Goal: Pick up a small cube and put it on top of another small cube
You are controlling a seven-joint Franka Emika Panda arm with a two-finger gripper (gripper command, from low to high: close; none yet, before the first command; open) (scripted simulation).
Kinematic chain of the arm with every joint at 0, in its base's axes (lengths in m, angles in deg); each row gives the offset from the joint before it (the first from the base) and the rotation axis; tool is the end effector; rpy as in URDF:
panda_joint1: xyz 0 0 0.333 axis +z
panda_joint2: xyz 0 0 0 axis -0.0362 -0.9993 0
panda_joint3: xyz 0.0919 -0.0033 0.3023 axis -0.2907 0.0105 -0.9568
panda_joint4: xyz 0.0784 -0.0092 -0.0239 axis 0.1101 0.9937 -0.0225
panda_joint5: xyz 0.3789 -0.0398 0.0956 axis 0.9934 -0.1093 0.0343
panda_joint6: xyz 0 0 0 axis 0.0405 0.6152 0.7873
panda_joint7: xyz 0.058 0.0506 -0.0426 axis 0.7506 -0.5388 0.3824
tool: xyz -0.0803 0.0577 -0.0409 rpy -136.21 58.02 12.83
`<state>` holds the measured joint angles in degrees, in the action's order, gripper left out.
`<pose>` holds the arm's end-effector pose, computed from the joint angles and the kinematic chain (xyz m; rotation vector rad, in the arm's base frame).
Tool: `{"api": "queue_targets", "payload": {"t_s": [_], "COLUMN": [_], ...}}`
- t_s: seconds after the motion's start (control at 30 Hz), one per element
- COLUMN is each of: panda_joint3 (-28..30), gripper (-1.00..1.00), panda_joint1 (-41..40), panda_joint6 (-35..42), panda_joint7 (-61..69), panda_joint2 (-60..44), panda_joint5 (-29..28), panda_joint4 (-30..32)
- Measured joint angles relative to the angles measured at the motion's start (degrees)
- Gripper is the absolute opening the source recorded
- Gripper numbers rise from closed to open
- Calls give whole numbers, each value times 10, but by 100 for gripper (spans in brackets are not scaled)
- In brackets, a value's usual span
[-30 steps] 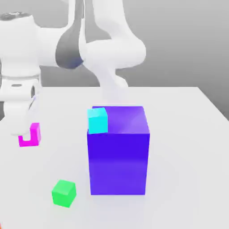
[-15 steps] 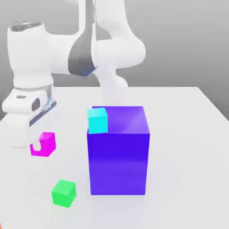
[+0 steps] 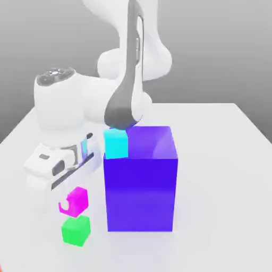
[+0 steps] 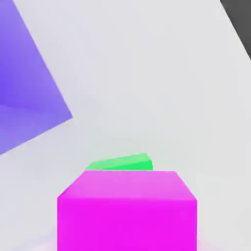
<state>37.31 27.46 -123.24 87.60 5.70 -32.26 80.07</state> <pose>0.3966 -0.1468 0.1954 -3.1048 -0.4660 -0.0028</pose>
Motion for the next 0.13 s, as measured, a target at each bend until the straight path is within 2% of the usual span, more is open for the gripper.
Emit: {"api": "queue_targets", "payload": {"t_s": [0.03,0.07,0.13], "panda_joint3": [-29,-43,-43], "gripper": [-100,100,100], "panda_joint1": [-21,-32,-32], "panda_joint6": [-12,-17,-17], "panda_joint7": [26,39,39], "panda_joint2": [-20,-30,-30], "panda_joint5": [35,53,53], "panda_joint4": [-3,-5,-5]}}
